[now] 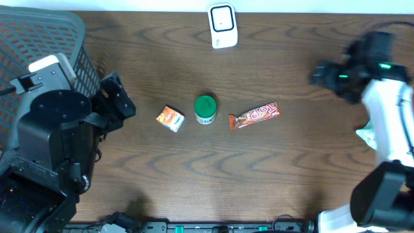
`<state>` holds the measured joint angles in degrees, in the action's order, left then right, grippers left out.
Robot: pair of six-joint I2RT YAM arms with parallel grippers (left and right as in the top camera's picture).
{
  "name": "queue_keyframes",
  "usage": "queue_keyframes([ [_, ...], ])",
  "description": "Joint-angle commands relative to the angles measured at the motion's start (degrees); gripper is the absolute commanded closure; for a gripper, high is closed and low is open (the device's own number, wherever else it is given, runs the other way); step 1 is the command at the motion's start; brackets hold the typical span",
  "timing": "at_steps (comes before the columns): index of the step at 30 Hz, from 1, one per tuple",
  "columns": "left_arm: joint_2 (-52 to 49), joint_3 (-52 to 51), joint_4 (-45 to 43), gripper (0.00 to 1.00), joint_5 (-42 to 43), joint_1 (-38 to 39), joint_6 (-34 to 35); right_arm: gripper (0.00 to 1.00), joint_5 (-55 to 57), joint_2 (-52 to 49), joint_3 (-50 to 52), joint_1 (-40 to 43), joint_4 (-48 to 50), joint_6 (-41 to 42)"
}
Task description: Scan the item barcode
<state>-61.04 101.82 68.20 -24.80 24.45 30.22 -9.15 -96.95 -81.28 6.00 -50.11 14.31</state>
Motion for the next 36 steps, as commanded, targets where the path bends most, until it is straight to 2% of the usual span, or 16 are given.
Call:
queue_keyframes([
  [1, 0.13, 0.39, 1.60, 0.02, -1.07, -0.28, 0.70, 0.01, 1.14, -0.31, -0.24, -7.87, -0.24, -0.61],
  [7, 0.57, 0.39, 2.91, 0.02, -2.10, -0.28, 0.98, 0.01, 3.45, -0.35, -0.26, -21.14, 0.31, 5.73],
  [11, 2.03, 0.39, 3.26, 0.02, -3.39, -0.28, 4.55, 0.01, 4.26, -0.96, -0.81, -27.45, 1.01, 8.70],
  [17, 4.81, 0.39, 4.46, 0.02, -3.32, -0.28, 5.73, 0.01, 10.47, -7.43, -11.78, -35.15, -4.61, 15.93],
  [22, 5.33, 0.39, 7.32, 0.02, -3.34, -0.28, 5.92, 0.01, 11.80, -17.84, -27.58, -38.23, -14.36, 20.24],
  [26, 5.33, 0.39, 8.76, 0.02, -3.34, -0.28, 6.12, 0.01, 10.51, -25.27, -36.33, -39.80, -18.91, 25.33],
  [36, 5.33, 0.39, 11.17, 0.02, -3.32, -0.28, 6.10, 0.01, 8.07, -32.15, -37.53, -42.56, -18.67, 37.92],
])
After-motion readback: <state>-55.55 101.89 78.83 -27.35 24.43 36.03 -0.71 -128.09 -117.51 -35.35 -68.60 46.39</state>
